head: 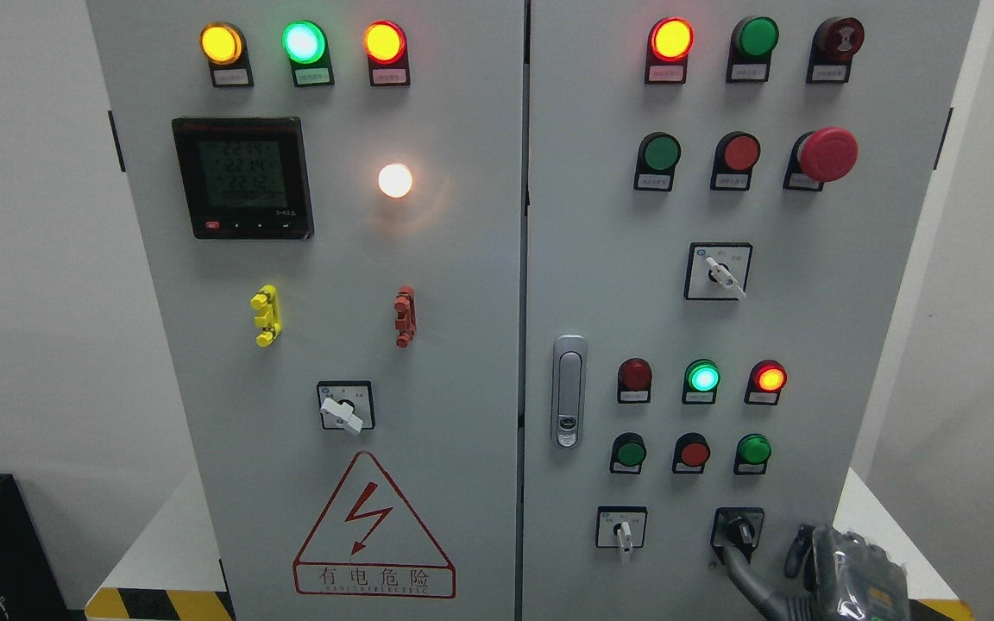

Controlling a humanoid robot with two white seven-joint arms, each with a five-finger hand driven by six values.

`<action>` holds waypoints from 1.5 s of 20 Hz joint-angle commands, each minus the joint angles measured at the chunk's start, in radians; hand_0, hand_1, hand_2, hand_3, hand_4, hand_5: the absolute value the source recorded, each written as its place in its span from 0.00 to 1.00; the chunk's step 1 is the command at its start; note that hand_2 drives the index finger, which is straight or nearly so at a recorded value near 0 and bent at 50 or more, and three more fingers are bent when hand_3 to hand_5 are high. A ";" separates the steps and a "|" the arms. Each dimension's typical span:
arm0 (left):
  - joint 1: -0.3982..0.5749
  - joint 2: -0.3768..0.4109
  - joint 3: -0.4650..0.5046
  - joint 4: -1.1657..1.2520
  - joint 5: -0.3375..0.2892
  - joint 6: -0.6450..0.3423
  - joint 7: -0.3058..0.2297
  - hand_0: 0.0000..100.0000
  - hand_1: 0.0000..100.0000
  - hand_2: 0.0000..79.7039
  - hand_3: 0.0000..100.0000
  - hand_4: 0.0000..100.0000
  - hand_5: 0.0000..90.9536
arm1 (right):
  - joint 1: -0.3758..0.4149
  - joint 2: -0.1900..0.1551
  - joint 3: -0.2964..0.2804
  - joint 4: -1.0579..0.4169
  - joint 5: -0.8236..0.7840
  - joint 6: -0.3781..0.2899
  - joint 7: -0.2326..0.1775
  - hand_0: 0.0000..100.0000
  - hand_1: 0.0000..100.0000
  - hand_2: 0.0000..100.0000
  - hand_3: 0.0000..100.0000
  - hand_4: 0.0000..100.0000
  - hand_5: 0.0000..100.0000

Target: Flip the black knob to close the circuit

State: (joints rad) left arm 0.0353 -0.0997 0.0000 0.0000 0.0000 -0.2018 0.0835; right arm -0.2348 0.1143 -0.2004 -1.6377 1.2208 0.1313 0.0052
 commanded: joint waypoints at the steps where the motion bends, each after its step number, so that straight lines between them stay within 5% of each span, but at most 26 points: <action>1: 0.000 0.000 -0.021 0.021 -0.021 0.001 0.001 0.00 0.00 0.00 0.00 0.00 0.00 | 0.020 0.002 0.047 -0.007 -0.003 -0.004 0.004 0.00 0.22 0.77 0.94 0.75 0.76; 16: 0.000 0.000 -0.021 0.021 -0.021 -0.001 0.001 0.00 0.00 0.00 0.00 0.00 0.00 | 0.114 0.019 0.044 -0.138 -0.124 -0.027 -0.001 0.00 0.20 0.66 0.86 0.71 0.70; 23: 0.000 0.000 -0.021 0.021 -0.021 -0.001 0.001 0.00 0.00 0.00 0.00 0.00 0.00 | 0.204 0.019 0.058 -0.232 -0.383 -0.055 -0.008 0.00 0.18 0.45 0.72 0.60 0.49; 25: 0.000 0.000 -0.021 0.021 -0.021 -0.001 0.001 0.00 0.00 0.00 0.00 0.00 0.00 | 0.227 0.018 0.056 -0.241 -0.434 -0.087 -0.042 0.00 0.17 0.40 0.69 0.58 0.46; 30: 0.000 0.000 -0.021 0.021 -0.021 0.001 0.001 0.00 0.00 0.00 0.00 0.00 0.00 | 0.275 0.018 0.055 -0.251 -0.656 -0.191 -0.048 0.00 0.16 0.29 0.54 0.46 0.33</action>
State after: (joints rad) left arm 0.0353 -0.0997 0.0000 0.0000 0.0000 -0.2064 0.0835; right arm -0.0235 0.1289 -0.1523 -1.8154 0.7776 -0.0200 -0.0389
